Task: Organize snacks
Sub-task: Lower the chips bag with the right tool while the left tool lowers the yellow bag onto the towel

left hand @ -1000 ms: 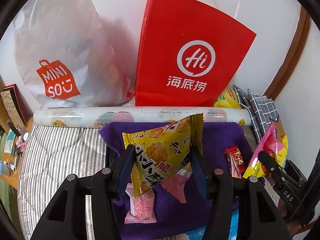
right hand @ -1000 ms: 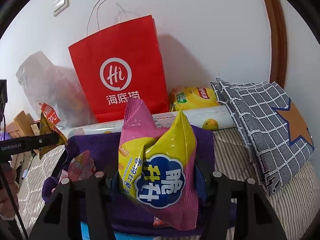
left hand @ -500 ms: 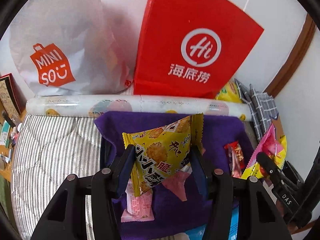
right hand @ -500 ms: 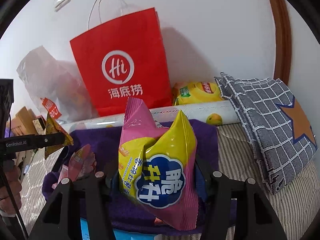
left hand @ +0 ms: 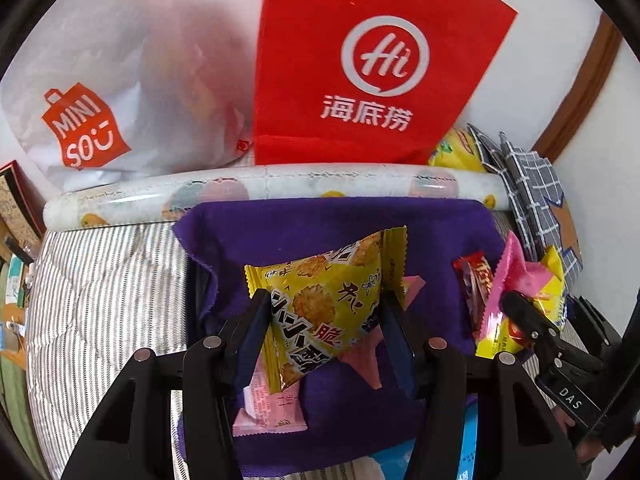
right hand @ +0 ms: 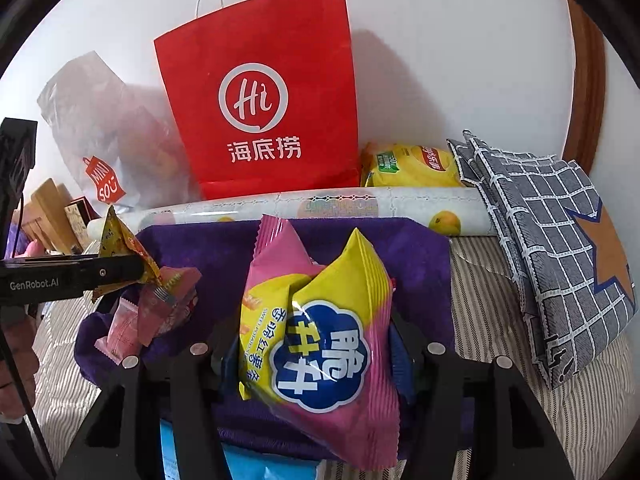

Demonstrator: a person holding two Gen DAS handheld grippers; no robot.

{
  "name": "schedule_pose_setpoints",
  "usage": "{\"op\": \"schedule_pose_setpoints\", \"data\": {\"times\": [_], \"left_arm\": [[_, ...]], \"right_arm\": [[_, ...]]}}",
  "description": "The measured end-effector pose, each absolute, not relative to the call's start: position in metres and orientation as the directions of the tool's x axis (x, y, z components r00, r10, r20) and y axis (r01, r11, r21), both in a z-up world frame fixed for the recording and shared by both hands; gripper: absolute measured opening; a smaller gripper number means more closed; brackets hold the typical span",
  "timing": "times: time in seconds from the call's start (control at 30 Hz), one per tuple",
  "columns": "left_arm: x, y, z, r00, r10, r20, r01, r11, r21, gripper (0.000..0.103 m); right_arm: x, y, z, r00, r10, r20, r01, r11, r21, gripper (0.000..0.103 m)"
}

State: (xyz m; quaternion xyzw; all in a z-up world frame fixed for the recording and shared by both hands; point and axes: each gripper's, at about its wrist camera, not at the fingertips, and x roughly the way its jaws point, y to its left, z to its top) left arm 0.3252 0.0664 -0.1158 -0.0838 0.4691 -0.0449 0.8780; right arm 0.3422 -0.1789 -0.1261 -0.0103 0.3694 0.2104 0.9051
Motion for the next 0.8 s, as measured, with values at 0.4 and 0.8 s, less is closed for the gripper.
{"op": "schedule_pose_setpoints", "data": {"times": [0.4,0.8], "left_arm": [[0.324,0.053,-0.124,0.501,-0.221,-0.836,0.061,0.973,-0.221,0.056],[0.320,0.043,-0.122,0.487,-0.245,-0.838,0.108,0.969,-0.220,0.057]], "right_arm": [[0.342,-0.171,-0.132,0.613,0.365,-0.701,-0.420,0.902,0.102,0.058],[0.341,-0.181,-0.123,0.624,0.434,-0.650,-0.424,0.887,0.185,0.068]]}}
